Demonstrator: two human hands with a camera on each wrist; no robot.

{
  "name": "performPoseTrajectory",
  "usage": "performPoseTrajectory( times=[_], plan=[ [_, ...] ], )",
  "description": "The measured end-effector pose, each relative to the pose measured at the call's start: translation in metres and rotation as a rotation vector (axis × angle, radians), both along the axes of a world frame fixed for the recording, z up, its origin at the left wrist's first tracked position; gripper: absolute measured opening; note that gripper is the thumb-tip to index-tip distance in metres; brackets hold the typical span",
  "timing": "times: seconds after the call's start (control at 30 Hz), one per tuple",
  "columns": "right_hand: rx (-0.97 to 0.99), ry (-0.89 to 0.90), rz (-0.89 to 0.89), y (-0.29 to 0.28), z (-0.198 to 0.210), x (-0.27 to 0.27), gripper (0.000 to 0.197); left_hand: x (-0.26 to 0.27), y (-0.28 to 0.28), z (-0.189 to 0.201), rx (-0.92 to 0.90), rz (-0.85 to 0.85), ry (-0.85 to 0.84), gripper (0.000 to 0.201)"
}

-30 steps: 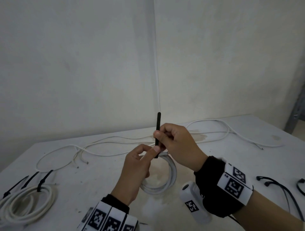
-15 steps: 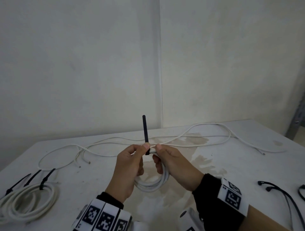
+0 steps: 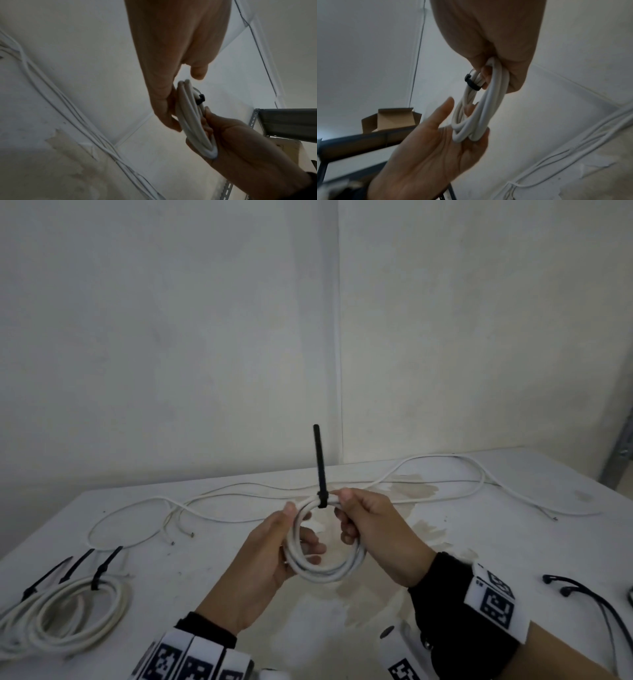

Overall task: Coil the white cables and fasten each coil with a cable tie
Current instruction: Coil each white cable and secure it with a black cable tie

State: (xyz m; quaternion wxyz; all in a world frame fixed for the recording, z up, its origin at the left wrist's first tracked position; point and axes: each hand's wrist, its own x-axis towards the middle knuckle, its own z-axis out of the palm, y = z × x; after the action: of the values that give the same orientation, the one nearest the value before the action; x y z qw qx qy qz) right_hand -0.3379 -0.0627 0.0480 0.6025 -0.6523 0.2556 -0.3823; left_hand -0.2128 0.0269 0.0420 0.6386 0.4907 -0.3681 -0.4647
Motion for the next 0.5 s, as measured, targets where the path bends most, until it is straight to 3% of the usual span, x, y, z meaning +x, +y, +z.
performPoseTrajectory(
  times=[0.13, 0.27, 0.33, 0.43, 0.5],
  plan=[
    [0.076, -0.095, -0.016, 0.001, -0.002, 0.004, 0.033, 0.0, 0.005, -0.005, -0.005, -0.023, 0.113, 0.035],
    [0.093, -0.095, 0.033, 0.008, -0.004, 0.01, 0.032, 0.0, -0.003, -0.005, -0.051, 0.087, 0.154, 0.031],
    [0.094, -0.048, 0.079, 0.008, -0.004, 0.01, 0.033, 0.003, -0.002, -0.007, -0.031, 0.136, 0.03, 0.032],
    [0.133, 0.011, 0.133, 0.011, -0.01, 0.014, 0.034, 0.011, 0.005, -0.012, 0.002, 0.227, -0.308, 0.034],
    [0.136, 0.034, 0.126, 0.013, -0.016, 0.021, 0.035, 0.017, 0.01, -0.016, 0.014, 0.275, -0.414, 0.035]
  ],
)
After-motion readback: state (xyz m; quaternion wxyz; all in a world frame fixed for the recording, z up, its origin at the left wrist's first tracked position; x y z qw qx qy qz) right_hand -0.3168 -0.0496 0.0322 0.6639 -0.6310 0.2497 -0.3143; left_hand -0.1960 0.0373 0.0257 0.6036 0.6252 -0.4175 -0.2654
